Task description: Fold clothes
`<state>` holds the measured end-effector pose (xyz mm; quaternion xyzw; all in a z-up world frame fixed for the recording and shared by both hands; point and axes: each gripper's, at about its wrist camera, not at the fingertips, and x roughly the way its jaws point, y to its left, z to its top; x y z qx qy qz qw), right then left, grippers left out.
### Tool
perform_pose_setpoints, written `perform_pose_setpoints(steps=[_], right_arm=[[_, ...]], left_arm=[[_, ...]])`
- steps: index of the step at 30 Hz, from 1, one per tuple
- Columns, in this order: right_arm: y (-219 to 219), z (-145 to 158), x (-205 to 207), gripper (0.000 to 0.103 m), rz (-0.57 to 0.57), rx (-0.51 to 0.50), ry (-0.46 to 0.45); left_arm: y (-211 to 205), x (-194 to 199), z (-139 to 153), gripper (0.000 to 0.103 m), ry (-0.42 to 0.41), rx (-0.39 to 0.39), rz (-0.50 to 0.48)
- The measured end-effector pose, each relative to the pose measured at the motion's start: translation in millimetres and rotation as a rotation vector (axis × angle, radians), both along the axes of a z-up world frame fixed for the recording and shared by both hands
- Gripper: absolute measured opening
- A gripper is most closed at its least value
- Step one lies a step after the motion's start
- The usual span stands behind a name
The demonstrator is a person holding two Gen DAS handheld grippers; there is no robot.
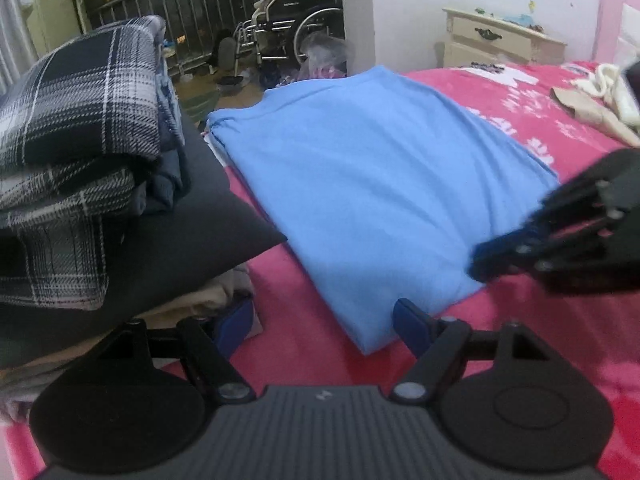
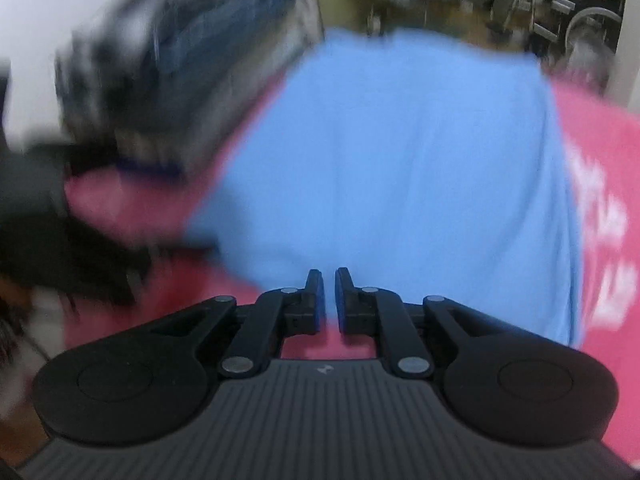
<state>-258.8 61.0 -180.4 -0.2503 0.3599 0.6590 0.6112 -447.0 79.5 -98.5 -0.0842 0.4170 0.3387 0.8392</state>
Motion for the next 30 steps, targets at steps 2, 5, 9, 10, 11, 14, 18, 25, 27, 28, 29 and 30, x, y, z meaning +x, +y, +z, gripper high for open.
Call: perform_pose_setpoints(steps=[2,5,9,10,11,14,18,25,27,28,29,30], right_arm=[[-14.2,-0.2,0.4,0.007,-0.012,-0.038,0.017],[-19.4,10.6,-6.2,0.008,-0.021,-0.028,-0.007],[-6.9,19.3,-14.4,0.008,-0.052,0.087,-0.007],[-2.3,11.9,-16.3,0.008,-0.055,0.068,0.001],[2.4,0.8,-17.9,0.008,-0.053,0.026,0.016],[-7.3,-8.4,-23.3,0.008,-0.046,-0.020,0.044],[-18.6,8.0,-17.5,0.007,-0.044,-0.036,0.048],[-20.5,6.5,42.8,0.007,-0.325,0.029,-0.028],[-35.1,0.7,47.1,0.006,-0.336,0.008,-0.006],[-40.6,1.9,46.7,0.006,-0.341,-0.019,-0.008],[-43.9,3.6,45.7,0.006,-0.350,-0.044,-0.021],[-46.2,6.5,45.7,0.006,-0.360,-0.053,-0.024]], left_arm=[[-3.9,-0.1,-2.8,0.079,0.031,0.023,-0.015],[-7.3,2.8,-6.6,0.080,0.065,0.050,-0.006],[-9.3,12.6,-9.5,0.080,0.096,0.070,0.025],[-10.3,14.2,-10.1,0.081,0.105,0.078,0.030],[-11.7,16.1,-11.2,0.081,0.111,0.085,0.035],[-19.6,17.6,-13.3,0.081,0.134,0.129,0.042],[-35.1,16.5,-5.7,0.080,0.103,0.186,0.002],[-45.7,24.7,3.8,0.080,-0.041,0.093,-0.116],[-41.3,25.3,6.9,0.080,-0.083,0.050,-0.113],[-39.9,24.8,8.1,0.080,-0.099,0.044,-0.121],[-38.8,23.9,9.0,0.080,-0.112,0.043,-0.133],[-38.0,25.8,9.4,0.080,-0.119,0.043,-0.150]])
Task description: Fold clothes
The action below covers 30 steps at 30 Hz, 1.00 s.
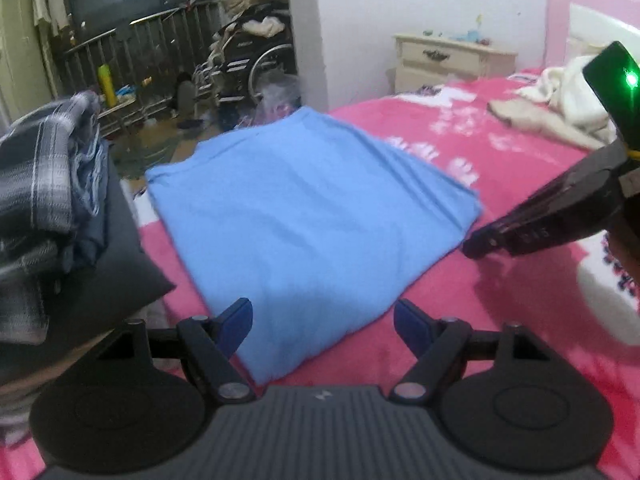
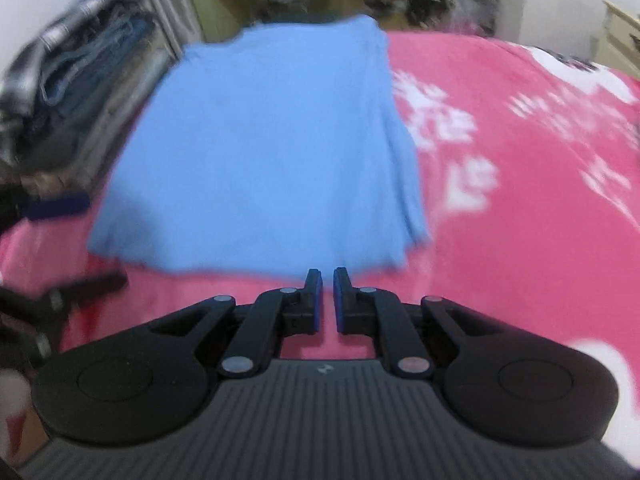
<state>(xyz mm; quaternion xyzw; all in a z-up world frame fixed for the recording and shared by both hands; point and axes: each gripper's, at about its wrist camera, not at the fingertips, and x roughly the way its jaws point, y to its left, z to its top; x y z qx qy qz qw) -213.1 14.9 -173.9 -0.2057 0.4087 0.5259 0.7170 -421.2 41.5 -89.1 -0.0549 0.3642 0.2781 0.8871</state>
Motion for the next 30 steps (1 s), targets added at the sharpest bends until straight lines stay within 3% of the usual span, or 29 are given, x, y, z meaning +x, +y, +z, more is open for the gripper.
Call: perform_pose_setpoints(steps=[4,6,8,9,11,13,15,17,20,21,24,26,28,30], right_arm=[[17.4,17.8,11.8,0.007,-0.015,0.133,-0.006],[35.3,16.4,21.8,0.007,-0.006,0.170,-0.006],[48.8,1.8,34.5,0.006,-0.026,0.116,-0.009],[47.4,-3.8,42.1,0.000,-0.047,0.076,-0.016],[36.4,-3.2,59.4,0.000,-0.102,0.094,0.037],[35.9,9.4,58.3,0.005,-0.137,0.104,-0.029],[48.3,19.9,53.2,0.006,-0.129,0.150,-0.087],[71.4,19.8,54.3,0.005,-0.086,0.181,-0.045],[95.0,1.8,69.8,0.003,-0.062,0.115,-0.103],[94.6,-0.7,79.9,0.026,-0.096,0.102,-0.102],[90.5,17.3,92.5,0.024,-0.181,0.189,-0.124],[101.1,21.9,92.2,0.024,-0.118,0.235,-0.074],[122.4,13.7,92.7,0.021,-0.056,0.220,-0.018],[134.1,2.7,99.8,0.025,-0.104,0.157,-0.062]], left_arm=[[3.2,11.8,-8.5,0.080,0.002,-0.024,-0.039],[11.3,16.4,-18.5,0.080,0.035,-0.067,-0.011],[21.8,14.6,-26.2,0.078,0.053,-0.121,0.036],[25.7,11.6,-27.3,0.078,0.050,-0.135,0.051],[29.0,5.3,-25.5,0.078,0.042,-0.144,0.041],[28.9,3.2,-26.1,0.078,0.051,-0.138,0.025],[27.9,3.7,-27.7,0.079,0.058,-0.128,0.016],[27.2,5.5,-28.8,0.080,0.060,-0.126,0.018],[27.4,2.6,-28.1,0.081,0.050,-0.135,0.026],[27.9,2.3,-28.2,0.081,0.047,-0.137,0.026],[27.6,2.0,-28.5,0.081,0.050,-0.136,0.024],[27.3,3.3,-27.9,0.081,0.056,-0.136,0.026],[28.7,4.1,-26.3,0.081,0.052,-0.150,0.042],[29.1,3.1,-23.3,0.081,0.040,-0.169,0.067]])
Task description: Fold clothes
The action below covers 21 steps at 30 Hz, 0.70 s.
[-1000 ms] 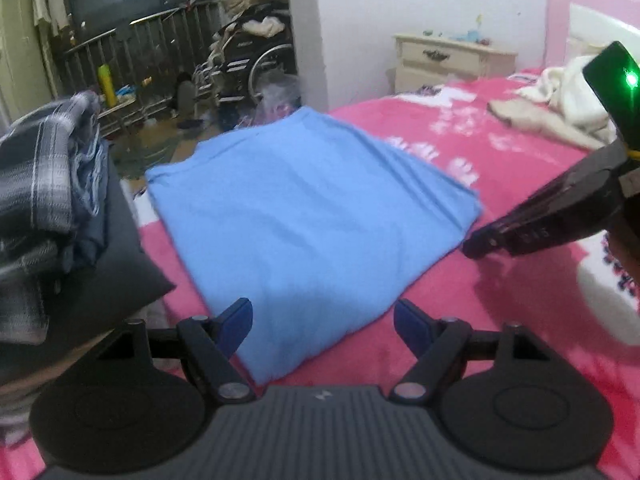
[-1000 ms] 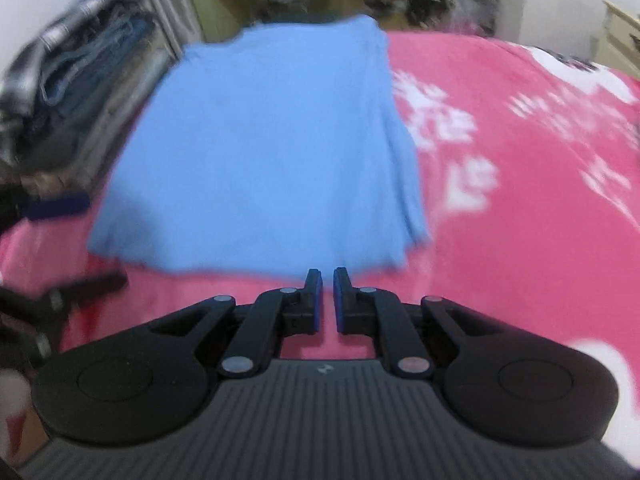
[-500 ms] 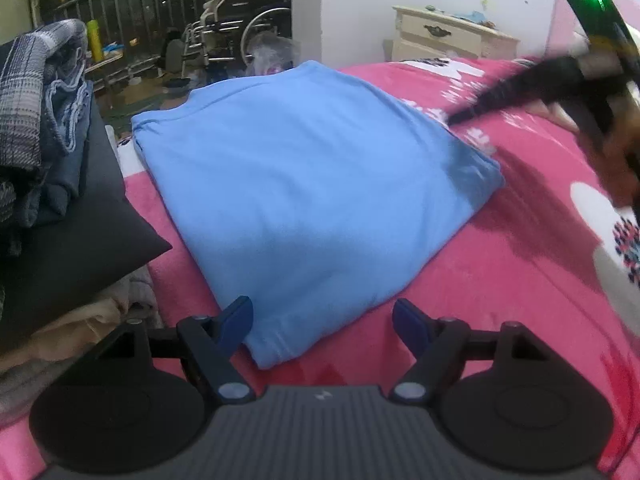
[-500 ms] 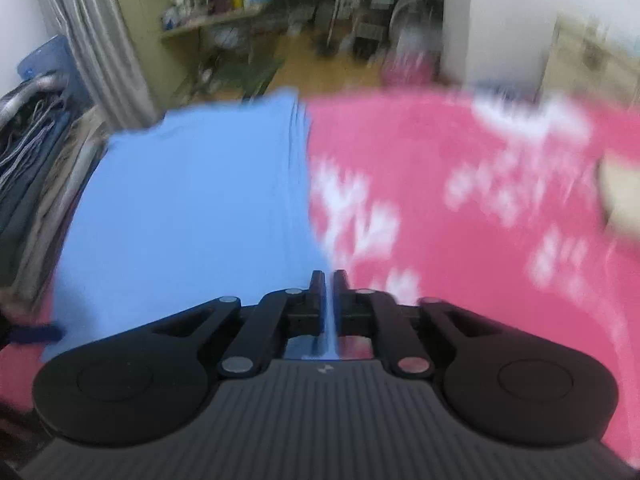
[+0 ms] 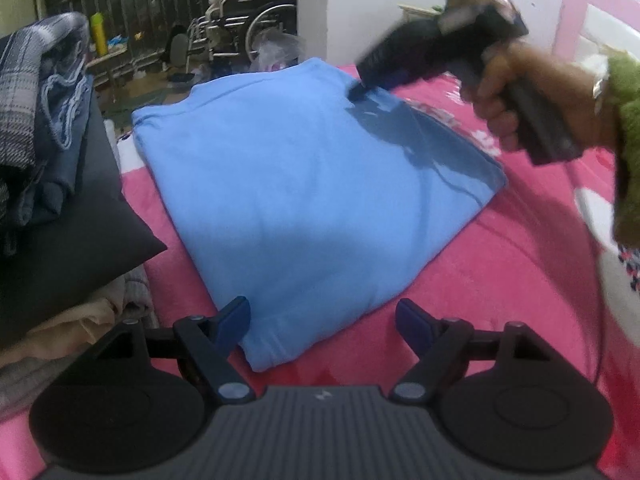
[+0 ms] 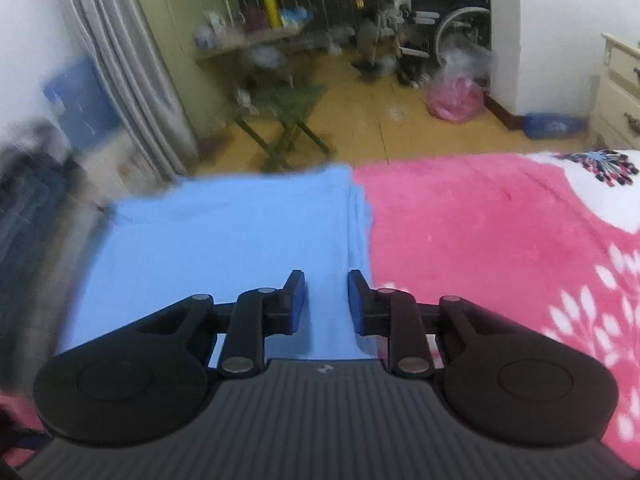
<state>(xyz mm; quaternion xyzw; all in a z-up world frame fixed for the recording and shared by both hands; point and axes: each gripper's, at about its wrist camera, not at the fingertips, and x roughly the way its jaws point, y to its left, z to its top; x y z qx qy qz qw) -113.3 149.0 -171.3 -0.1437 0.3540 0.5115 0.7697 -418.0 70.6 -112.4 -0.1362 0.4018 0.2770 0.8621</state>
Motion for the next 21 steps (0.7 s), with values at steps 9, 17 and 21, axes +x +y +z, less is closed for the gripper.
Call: perform_pose_setpoints(steps=[9,17,21], right_arm=[[-137.7,76.1,-34.5,0.028,0.028,0.039,-0.076],[-182.5,81.9,-143.7,0.070,0.146,-0.190,-0.066],[-177.4,63.7,-147.5,0.070,0.012,-0.230,-0.045]], left_arm=[[3.4,-2.5,30.7,0.086,-0.027,-0.014,0.207],[-11.1,9.8,66.3,0.094,-0.055,-0.150,0.428],[-29.6,11.7,63.1,0.094,0.024,-0.139,0.474]])
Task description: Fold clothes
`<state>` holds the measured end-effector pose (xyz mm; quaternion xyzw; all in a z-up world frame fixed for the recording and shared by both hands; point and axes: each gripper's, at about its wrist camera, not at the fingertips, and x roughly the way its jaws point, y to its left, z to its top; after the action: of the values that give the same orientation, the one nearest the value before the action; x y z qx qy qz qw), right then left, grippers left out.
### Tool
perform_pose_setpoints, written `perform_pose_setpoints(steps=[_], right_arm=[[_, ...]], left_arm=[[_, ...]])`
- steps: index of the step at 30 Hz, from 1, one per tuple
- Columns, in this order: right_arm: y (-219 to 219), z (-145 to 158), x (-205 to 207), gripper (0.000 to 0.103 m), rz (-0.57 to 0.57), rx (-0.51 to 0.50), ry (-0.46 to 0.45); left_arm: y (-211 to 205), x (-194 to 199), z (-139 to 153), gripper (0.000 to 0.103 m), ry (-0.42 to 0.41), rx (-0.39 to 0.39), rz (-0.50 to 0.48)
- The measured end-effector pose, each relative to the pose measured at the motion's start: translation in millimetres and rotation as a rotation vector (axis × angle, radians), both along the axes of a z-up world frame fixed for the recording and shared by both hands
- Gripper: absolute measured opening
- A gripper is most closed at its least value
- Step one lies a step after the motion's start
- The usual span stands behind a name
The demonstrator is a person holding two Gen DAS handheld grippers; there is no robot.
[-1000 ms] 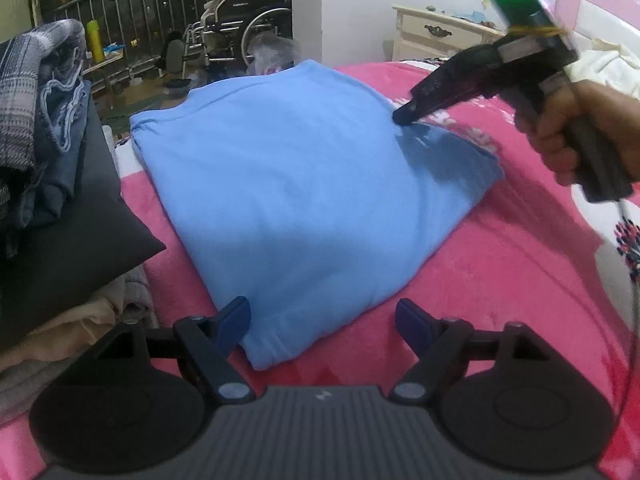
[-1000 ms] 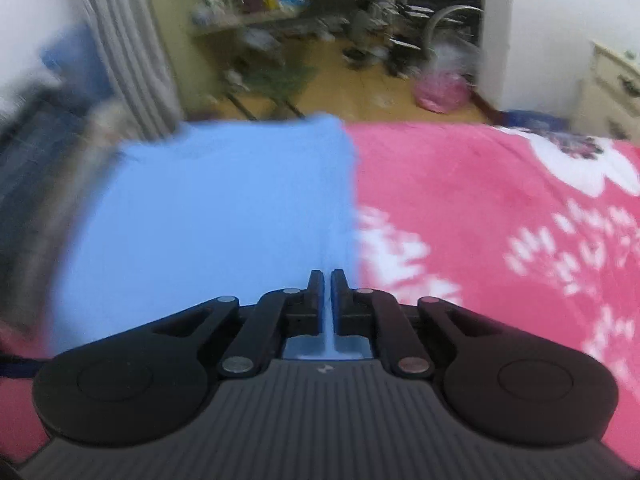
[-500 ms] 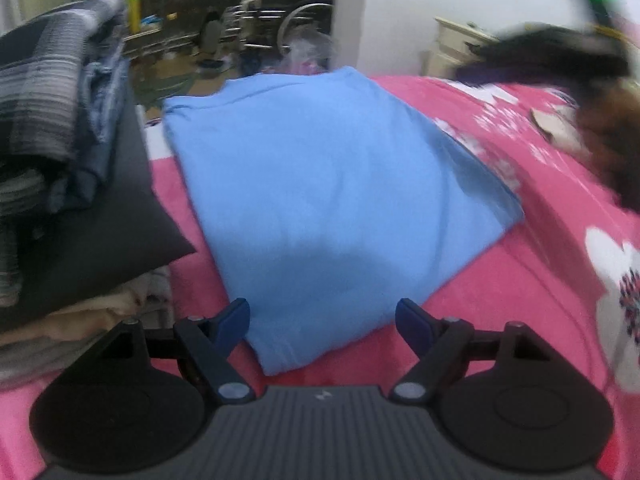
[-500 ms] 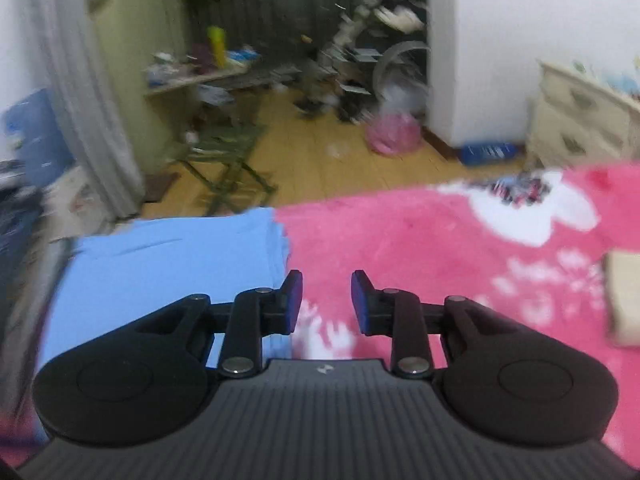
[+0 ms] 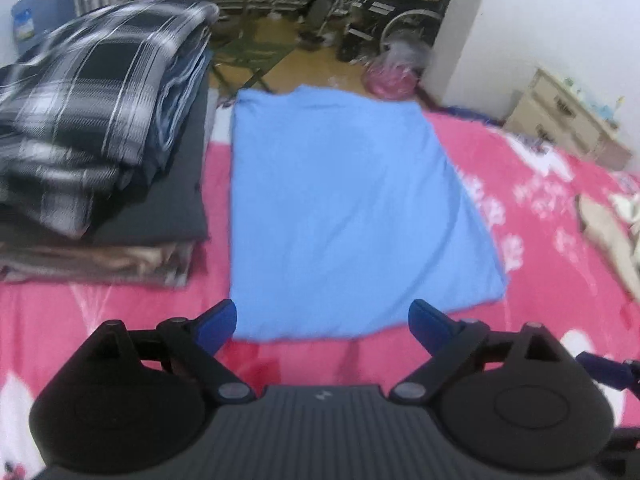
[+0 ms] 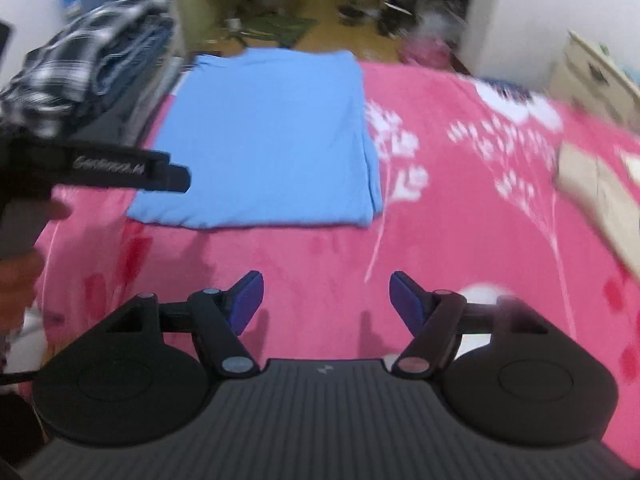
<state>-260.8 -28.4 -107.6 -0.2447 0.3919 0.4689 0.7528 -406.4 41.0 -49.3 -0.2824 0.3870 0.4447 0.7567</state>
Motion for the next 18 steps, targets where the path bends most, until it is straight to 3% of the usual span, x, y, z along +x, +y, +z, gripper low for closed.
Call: perform_pose_setpoints(steps=[2,8,18], right_arm=[[5.4,-3.7,2.2,0.070,-0.052,-0.016,-0.001],[5.8,-2.2,-4.4,0.071,-0.069,-0.037,-0.027],[-1.9,-0.7,-0.6,0.076,-0.107,-0.040,-0.011]], left_arm=[[-5.9,-1.3,-3.5,0.094,0.044,-0.001,0.013],[-20.2,-13.2,-5.2,0.093,0.098,0.004,0.080],[-23.4,-7.7,-1.8,0.093,0.107,0.017,0.114]])
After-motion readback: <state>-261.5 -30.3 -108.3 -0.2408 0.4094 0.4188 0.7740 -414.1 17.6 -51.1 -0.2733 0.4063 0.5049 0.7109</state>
